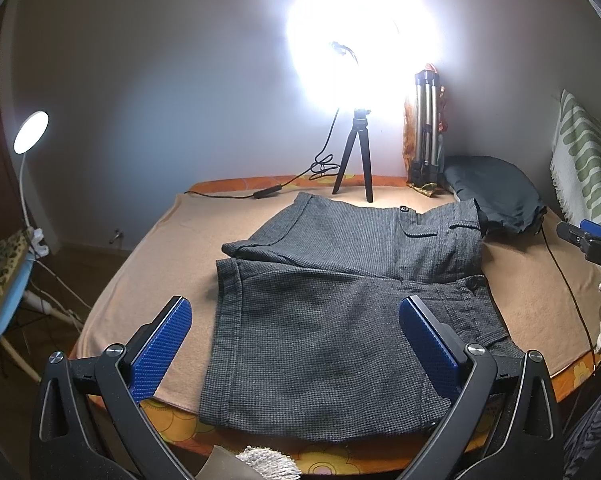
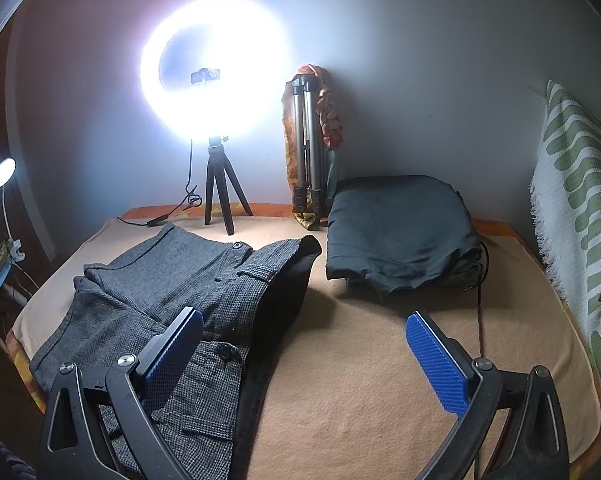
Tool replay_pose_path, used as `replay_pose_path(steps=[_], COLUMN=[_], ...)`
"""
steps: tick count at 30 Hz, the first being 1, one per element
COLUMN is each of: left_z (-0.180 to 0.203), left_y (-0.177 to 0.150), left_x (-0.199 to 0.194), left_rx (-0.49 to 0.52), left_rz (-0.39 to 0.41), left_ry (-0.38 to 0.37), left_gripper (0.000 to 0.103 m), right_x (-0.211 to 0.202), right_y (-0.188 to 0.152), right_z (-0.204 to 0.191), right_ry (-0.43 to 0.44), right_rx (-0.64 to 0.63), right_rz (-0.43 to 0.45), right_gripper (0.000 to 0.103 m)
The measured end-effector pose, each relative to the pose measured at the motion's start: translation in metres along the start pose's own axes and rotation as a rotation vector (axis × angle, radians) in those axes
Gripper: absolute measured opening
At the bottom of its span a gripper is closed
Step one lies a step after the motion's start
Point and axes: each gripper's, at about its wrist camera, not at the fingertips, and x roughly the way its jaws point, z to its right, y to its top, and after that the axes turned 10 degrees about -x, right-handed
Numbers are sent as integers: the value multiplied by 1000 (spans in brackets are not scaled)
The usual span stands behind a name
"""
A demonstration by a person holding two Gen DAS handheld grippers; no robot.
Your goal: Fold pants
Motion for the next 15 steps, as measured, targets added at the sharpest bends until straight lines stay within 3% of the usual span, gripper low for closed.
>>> replay_pose_path(steps=[15], left_z=[-3], left_y=[-4], left_x=[4], left_rx=[10], left_rz=[-2], left_ry=[37], left_gripper=[103], right_x=[-2], right_y=[-6], right_z=[0], right_ry=[22], right_rx=[-29], right_rz=[-11], right_gripper=[102])
